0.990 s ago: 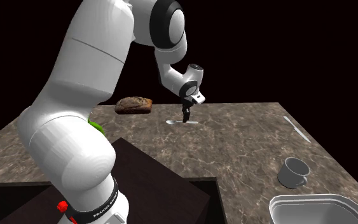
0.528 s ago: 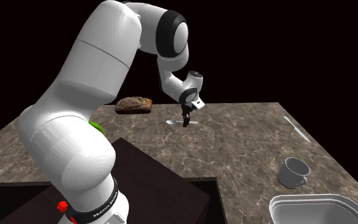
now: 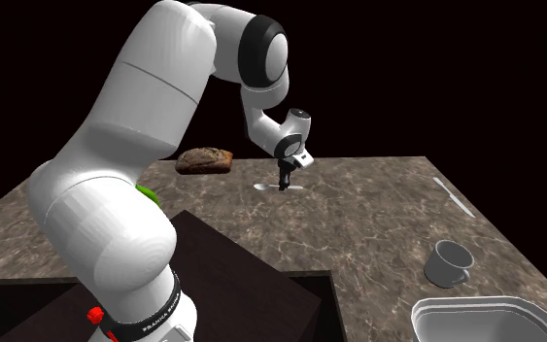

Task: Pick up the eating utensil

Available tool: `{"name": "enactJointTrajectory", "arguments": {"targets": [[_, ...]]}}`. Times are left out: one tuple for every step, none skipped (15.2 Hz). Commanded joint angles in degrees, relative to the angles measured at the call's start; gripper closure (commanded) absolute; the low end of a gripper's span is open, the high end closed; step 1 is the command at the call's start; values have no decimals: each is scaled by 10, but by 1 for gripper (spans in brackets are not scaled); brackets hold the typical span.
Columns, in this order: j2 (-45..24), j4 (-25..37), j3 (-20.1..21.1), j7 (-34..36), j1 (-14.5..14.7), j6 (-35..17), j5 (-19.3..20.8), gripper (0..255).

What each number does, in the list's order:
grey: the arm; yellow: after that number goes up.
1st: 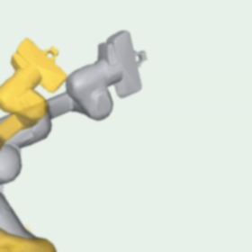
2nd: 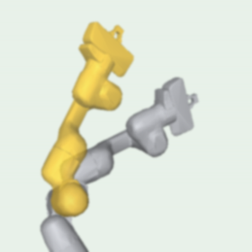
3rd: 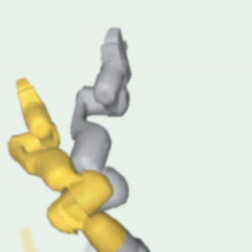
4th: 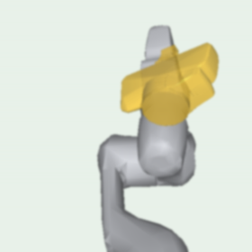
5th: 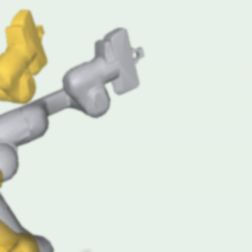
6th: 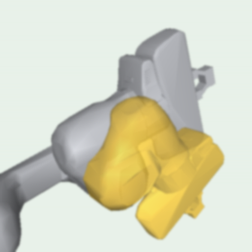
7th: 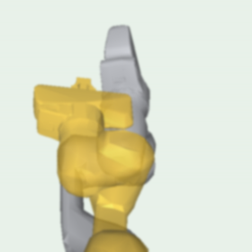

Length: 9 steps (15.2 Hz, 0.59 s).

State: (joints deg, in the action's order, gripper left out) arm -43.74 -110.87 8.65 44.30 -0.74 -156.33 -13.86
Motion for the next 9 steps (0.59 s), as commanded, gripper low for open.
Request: {"name": "enactJointTrajectory", "arguments": {"targets": [[-2,2,1,0,1,-2,0,255],[-3,2,2,0,2,-2,0,255],[4,-1,1,1,2,2,0,255],[12,-4,1,2,2,6,0,255],[19,-7,1,4,2,10,0,255],[26,-10,1,5,2,14,0,255],[33,-13,1,6,2,19,0,255],[41,-16,1,7,2,23,0,255],[48,-18,1,8,2,27,0,255]]}}
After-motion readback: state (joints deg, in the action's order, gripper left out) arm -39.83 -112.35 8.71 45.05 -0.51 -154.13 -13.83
